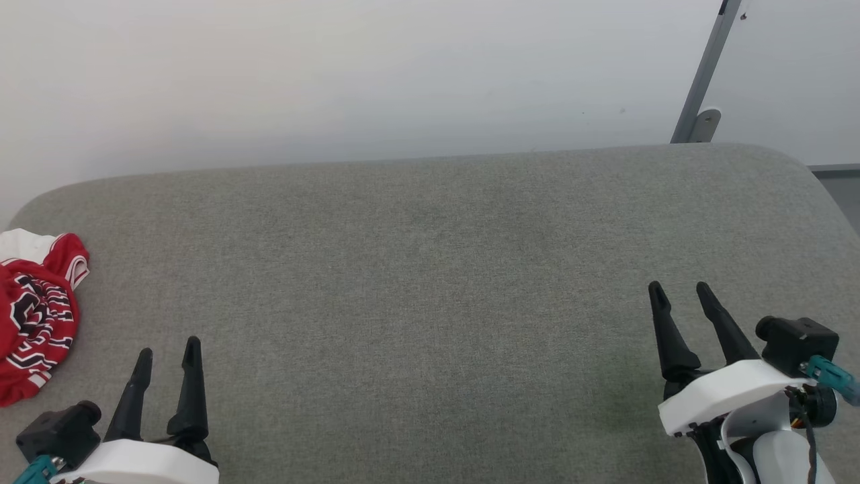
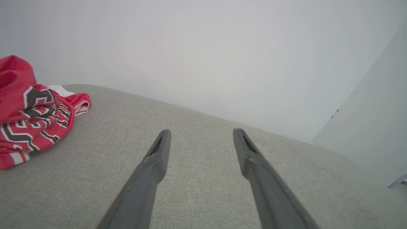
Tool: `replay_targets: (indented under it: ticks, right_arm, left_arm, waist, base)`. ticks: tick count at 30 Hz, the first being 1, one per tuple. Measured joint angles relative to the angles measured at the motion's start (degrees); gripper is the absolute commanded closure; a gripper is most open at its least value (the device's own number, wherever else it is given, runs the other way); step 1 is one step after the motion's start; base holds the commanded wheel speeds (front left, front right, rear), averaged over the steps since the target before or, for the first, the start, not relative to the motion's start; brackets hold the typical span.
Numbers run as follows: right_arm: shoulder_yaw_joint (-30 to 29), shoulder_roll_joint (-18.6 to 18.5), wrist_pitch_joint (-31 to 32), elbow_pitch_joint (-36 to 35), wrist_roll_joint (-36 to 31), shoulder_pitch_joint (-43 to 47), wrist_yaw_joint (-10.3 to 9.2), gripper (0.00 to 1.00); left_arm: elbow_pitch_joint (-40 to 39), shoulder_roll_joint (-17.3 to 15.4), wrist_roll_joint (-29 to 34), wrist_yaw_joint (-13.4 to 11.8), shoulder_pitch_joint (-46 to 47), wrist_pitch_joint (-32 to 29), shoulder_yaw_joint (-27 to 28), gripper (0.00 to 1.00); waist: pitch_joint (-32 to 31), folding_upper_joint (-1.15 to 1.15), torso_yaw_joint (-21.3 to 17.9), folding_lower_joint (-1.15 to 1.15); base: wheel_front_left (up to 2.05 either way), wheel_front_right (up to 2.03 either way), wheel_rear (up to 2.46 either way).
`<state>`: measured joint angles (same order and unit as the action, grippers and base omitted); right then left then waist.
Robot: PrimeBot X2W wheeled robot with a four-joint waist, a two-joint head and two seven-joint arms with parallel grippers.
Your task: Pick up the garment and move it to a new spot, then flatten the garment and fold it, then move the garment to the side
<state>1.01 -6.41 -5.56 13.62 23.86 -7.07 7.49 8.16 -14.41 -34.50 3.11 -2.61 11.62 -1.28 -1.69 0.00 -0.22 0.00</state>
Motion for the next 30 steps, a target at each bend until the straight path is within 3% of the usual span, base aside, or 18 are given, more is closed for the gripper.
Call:
replay_targets:
  ticks: [30]
  right_arm:
    - [0.3, -0.3, -2.1, -1.7, -12.9, -0.4, 0.01, 0.0]
  left_arm:
    - [-1.5, -2.0, 9.4, 0.1, -1.2, 3.3, -0.2, 0.0]
  waist:
    - [-0.5, 0.0, 0.0, 0.0]
  base:
    - [0.0, 0.0, 0.0]
